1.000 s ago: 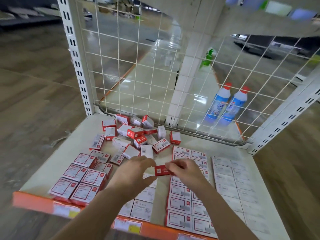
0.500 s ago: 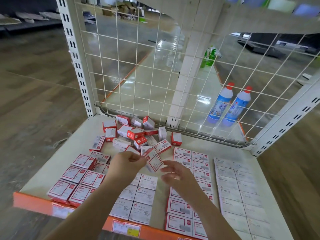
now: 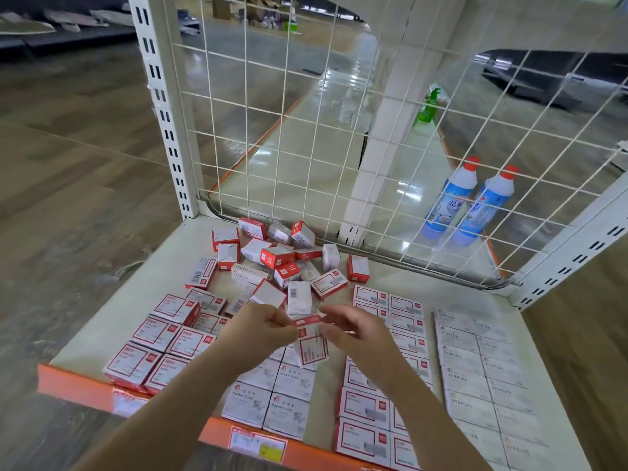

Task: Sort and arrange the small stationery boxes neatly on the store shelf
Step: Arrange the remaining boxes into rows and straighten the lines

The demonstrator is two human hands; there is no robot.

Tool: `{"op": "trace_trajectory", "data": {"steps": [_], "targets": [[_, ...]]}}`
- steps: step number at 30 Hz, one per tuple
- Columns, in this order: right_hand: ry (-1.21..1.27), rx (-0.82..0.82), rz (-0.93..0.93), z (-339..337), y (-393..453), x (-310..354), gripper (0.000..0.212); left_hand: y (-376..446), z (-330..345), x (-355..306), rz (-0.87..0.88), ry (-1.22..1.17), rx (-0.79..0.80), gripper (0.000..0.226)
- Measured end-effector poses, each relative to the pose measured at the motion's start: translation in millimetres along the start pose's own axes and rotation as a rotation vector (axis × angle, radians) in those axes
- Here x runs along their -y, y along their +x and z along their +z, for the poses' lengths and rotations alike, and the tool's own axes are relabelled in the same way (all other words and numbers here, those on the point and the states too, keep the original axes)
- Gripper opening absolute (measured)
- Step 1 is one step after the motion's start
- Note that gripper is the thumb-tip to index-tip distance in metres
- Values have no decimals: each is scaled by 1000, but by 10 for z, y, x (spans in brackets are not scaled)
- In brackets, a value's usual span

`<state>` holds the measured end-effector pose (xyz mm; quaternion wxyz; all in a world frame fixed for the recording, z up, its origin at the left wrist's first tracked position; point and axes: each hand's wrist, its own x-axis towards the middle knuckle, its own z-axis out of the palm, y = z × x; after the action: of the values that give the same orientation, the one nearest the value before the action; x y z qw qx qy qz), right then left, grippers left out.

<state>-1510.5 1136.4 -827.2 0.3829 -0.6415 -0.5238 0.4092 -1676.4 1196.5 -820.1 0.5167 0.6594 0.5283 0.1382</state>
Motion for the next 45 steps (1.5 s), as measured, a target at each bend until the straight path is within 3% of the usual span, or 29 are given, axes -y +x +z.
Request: {"op": "trace_trajectory", "data": {"steps": [4,8,11,14,25,29,33,45], "targets": [[84,-20,82,22,10,-11,16,25,25,5,-20,-68,34,13],[257,-223,203,24,57,-82,10,66,114,27,-82,-67,98,19],[477,-309,287,59,91,-111,20,102,185,0,-131,-146,86,20],[539,-276,274,115,70,-88,24,82,208,-73,-141,-332,35,8],[297,-22,99,46,-61,-78,43,58,148,-77,-196,-411,-95,15],[139,-85,49,58,-68,-85,48,73,159,-58,-185,-340,-95,16],[131,-152,35,83,-69,-136,44,91,193,-28,-169,-267,-76,18],[69,-119,67,26,-1,-192,35,205,272,-39,-152,-73,-81,22]]}}
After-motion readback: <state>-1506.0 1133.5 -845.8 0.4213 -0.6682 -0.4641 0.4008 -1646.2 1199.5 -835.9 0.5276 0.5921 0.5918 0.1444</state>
